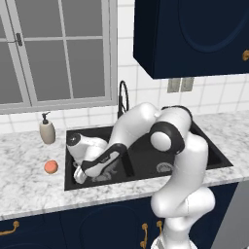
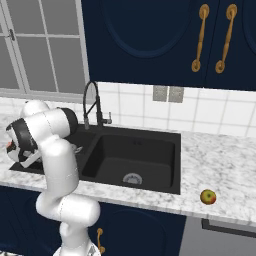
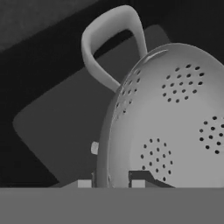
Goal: Put the colander in the sink, put the peach, apple in the colander, and turn on the sink faucet and pour water over the colander.
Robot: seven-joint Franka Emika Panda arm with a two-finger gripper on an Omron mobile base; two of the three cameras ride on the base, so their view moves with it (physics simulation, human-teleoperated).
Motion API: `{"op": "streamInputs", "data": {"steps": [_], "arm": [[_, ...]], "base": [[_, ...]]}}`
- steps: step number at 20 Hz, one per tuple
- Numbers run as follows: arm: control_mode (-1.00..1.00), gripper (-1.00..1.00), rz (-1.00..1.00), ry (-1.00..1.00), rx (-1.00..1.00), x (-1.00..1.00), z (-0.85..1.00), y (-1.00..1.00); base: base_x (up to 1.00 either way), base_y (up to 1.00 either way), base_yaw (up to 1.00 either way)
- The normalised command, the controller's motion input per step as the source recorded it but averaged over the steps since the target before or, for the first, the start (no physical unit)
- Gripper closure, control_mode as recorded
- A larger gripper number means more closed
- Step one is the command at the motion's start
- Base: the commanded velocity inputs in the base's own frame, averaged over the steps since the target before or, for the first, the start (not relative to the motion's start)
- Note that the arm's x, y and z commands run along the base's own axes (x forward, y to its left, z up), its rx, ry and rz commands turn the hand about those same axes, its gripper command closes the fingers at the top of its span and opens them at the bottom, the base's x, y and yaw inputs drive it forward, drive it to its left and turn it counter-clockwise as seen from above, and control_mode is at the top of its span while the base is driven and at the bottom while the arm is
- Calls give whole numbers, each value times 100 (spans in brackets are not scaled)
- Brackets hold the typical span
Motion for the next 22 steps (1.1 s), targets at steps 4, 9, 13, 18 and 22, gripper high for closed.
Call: {"op": "streamInputs", "data": {"steps": [4, 9, 13, 18, 22], "arm": [[-100, 100, 9, 0, 0, 25, -28, -6], [-100, 100, 1, -8, 0, 29, -34, -15], [-100, 100, 0, -7, 0, 42, -29, -28], [-100, 100, 0, -2, 0, 53, -11, -38], [-100, 100, 0, 0, 0, 29, -36, -14]], "base": [[0, 0, 0], [0, 0, 0], [0, 0, 0], [0, 0, 0], [0, 0, 0]]}}
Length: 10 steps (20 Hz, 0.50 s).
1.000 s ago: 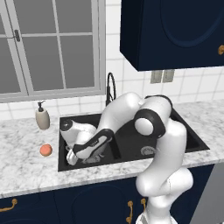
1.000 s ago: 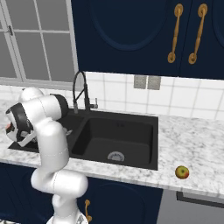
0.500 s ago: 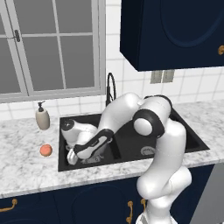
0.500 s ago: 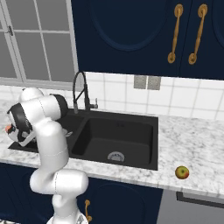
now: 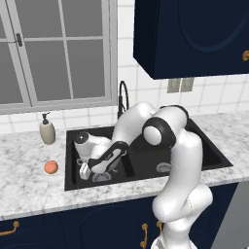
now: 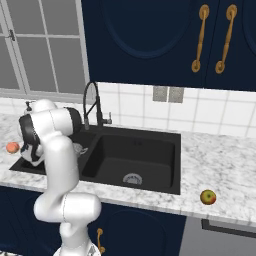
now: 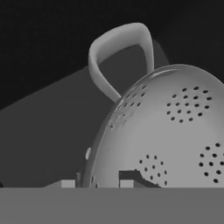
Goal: Put the colander in the sink, put the peach, apple in the colander, and turn on the sink faucet and pour water over the colander.
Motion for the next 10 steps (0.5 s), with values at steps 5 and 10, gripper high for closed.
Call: {"op": "streamInputs", "data": {"steps": [5, 10], "arm": [[-100, 100, 0, 0, 0, 13, -51, 0], [-100, 100, -1, 0, 0, 0, -33, 1]], "base": [[0, 0, 0], [0, 0, 0]]}}
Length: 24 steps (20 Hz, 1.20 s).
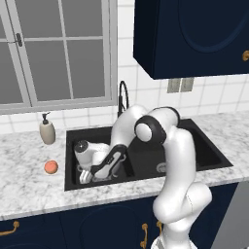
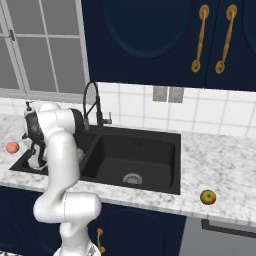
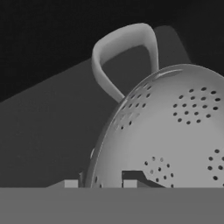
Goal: Put the colander in the sink, put the peach, apple in the colander, and turn on the sink faucet and pour water over the colander.
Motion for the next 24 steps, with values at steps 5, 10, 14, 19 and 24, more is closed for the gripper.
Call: {"op": "streamInputs", "data": {"steps": [5, 10, 14, 19, 24], "arm": [[-100, 100, 0, 0, 0, 0, -29, 0], [-100, 100, 0, 0, 0, 0, -10, 0], [-100, 100, 0, 0, 0, 0, 0, 0], [-100, 100, 0, 0, 0, 0, 0, 0], [-100, -100, 0, 0, 0, 0, 0, 0]], "base": [[0, 0, 0], [0, 0, 0], [0, 0, 0], [0, 0, 0], [0, 0, 0]]}}
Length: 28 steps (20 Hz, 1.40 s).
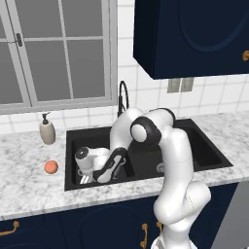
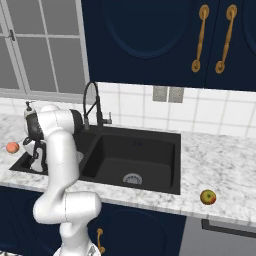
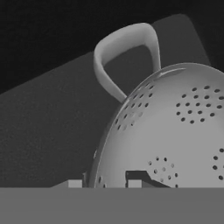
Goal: Put the colander in the sink, put the peach, apple in the colander, and turn on the sink faucet and pour water over the colander.
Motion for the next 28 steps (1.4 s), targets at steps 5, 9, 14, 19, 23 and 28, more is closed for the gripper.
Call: {"op": "streamInputs", "data": {"steps": [5, 9, 14, 19, 23, 28], "arm": [[-100, -100, 0, 0, 0, 0, 0, 0], [-100, -100, 0, 0, 0, 0, 0, 0], [-100, -100, 0, 0, 0, 0, 22, 0], [-100, -100, 0, 0, 0, 0, 83, 0], [-100, -100, 0, 0, 0, -1, 89, -8], [-100, -100, -5, 0, 0, -10, 94, -15]], "base": [[0, 0, 0], [0, 0, 0], [0, 0, 0], [0, 0, 0], [0, 0, 0], [0, 0, 0]]}}
